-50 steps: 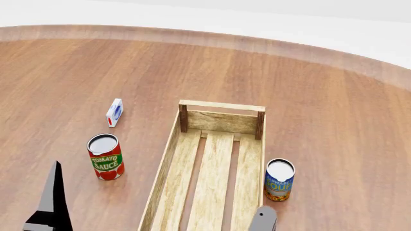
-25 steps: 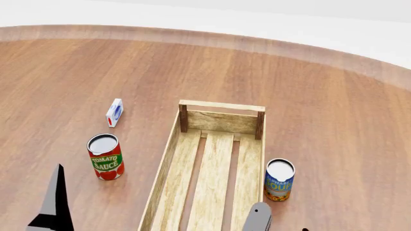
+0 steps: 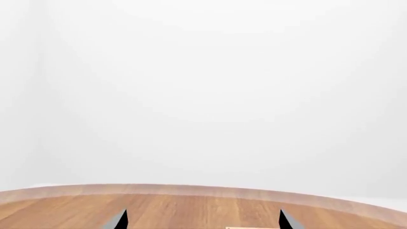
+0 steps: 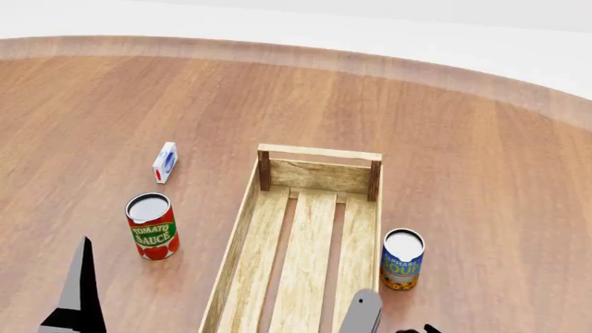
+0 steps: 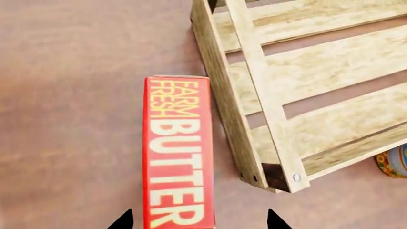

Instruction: Pick up the butter and put it in the tray.

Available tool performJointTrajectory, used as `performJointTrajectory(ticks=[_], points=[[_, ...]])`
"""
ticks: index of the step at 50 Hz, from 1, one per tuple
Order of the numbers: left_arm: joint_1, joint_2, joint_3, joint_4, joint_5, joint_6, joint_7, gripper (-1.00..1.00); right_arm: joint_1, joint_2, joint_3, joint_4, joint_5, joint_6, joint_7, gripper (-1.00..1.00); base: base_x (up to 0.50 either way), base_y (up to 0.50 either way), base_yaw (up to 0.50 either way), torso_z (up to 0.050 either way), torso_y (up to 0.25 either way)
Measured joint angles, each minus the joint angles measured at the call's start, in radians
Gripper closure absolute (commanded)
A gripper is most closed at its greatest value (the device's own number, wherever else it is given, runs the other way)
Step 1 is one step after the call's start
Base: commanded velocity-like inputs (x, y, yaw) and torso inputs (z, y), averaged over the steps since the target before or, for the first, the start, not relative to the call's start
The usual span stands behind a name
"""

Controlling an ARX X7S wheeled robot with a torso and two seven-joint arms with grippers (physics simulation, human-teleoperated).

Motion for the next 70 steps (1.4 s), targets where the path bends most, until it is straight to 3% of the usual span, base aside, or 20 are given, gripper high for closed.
performJointTrajectory(ticks=[70], points=[[-0.007, -0.023, 0.023, 0.002, -0.014, 0.003, -0.03, -1.0, -0.197, -0.055, -0.033, 0.229, -0.062, -0.252, 0.059, -1.0, 0.0, 0.0, 0.0, 0.0, 0.0]])
